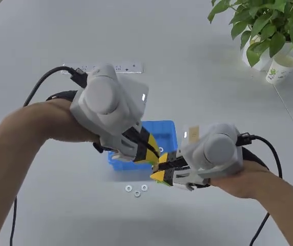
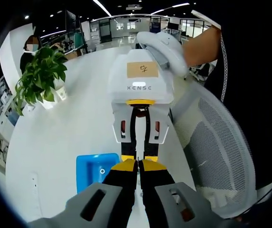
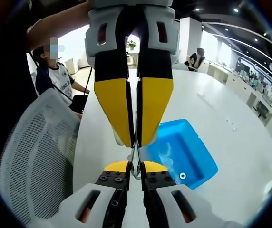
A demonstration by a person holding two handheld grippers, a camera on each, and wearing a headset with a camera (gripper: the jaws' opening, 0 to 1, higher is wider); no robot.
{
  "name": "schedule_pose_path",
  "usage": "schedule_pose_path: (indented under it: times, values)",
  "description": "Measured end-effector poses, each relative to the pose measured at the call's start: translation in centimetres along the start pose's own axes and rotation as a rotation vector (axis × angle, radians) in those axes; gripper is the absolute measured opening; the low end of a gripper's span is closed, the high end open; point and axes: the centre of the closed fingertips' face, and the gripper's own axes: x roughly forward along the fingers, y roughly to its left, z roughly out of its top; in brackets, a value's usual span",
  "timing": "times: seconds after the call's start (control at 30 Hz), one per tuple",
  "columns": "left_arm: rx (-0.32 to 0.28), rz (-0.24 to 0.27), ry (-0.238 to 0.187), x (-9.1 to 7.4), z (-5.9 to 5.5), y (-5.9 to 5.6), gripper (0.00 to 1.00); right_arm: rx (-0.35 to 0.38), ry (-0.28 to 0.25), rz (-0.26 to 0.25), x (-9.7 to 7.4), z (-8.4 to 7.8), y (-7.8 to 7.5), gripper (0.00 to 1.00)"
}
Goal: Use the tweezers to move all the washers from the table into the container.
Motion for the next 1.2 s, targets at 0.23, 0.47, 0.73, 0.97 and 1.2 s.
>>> schedule_pose_path:
  times: [0.23, 0.47, 0.73, 0.97, 1.2]
  values:
    - [0.009, 0.009, 0.006, -0.4, 0.5, 1.0, 0.06, -0.007, -0.007, -0.009, -0.3, 0.6, -1.2, 0.11]
    - [0.021, 0.019, 0.005, -0.8, 0.8, 2.4, 0.06, -0.014, -0.013, -0.022, -0.7, 1.0, -2.7, 0.11]
    - [0.028, 0.027, 0.007, -0.8, 0.6, 3.9, 0.06, -0.024, -0.006, -0.034, -0.5, 1.0, -4.3, 0.11]
    - [0.026, 0.028, 0.011, -0.3, -0.1, 5.1, 0.06, -0.024, -0.003, -0.033, 0.1, 0.4, -5.4, 0.11]
    - [0.026, 0.032, 0.017, 0.3, -0.7, 6.0, 0.06, -0.024, 0.003, -0.030, 0.8, -0.1, -6.4, 0.11]
